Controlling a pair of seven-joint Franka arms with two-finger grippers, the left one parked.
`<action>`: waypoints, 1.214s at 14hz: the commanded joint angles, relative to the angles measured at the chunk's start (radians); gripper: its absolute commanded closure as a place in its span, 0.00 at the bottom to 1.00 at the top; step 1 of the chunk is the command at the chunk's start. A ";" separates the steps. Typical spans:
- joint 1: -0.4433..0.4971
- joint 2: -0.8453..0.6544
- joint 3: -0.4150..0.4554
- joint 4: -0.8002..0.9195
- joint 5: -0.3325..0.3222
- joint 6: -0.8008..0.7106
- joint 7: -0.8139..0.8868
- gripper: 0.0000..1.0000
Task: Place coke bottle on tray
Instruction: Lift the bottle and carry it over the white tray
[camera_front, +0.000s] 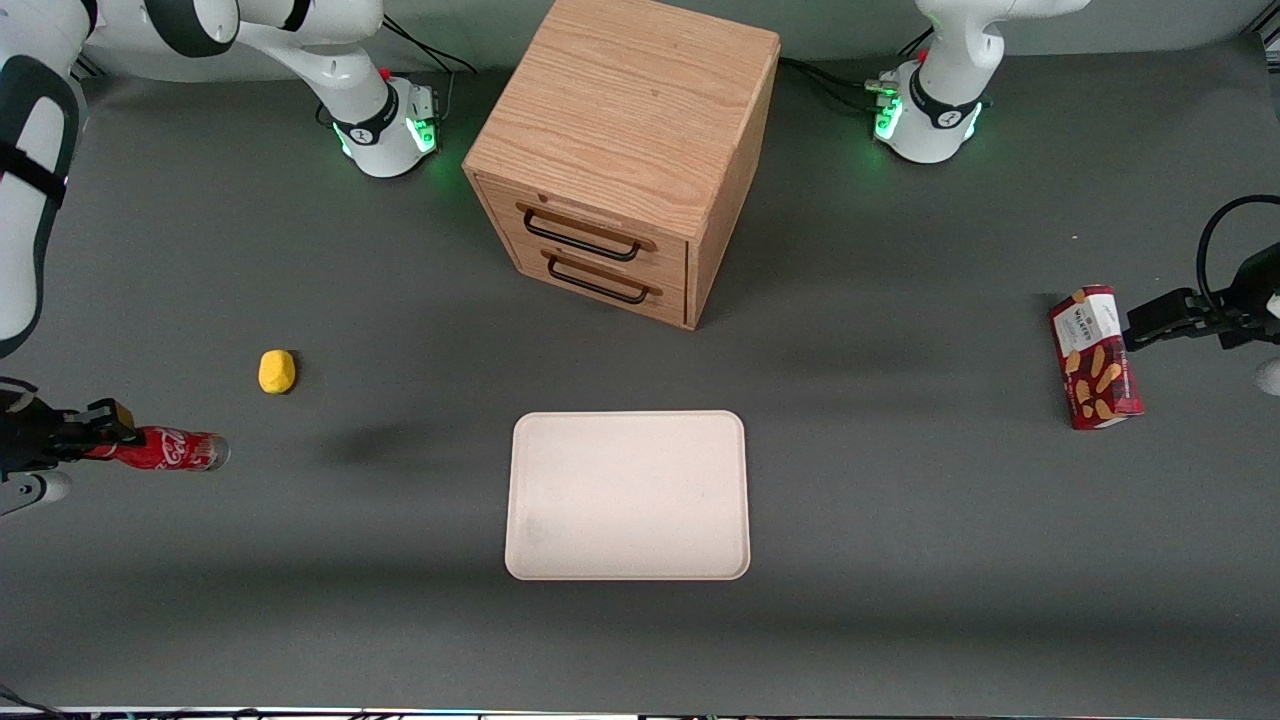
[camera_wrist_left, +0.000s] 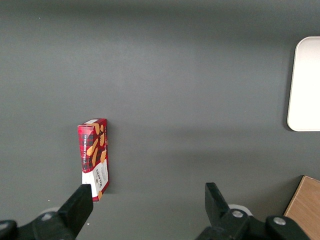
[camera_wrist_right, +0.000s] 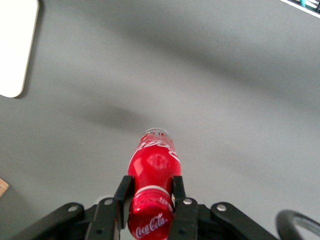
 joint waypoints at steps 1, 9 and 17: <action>-0.005 -0.028 0.140 0.027 -0.098 -0.038 0.155 1.00; 0.025 0.029 0.510 0.023 -0.241 0.105 0.666 1.00; 0.102 0.205 0.596 0.007 -0.372 0.393 0.845 1.00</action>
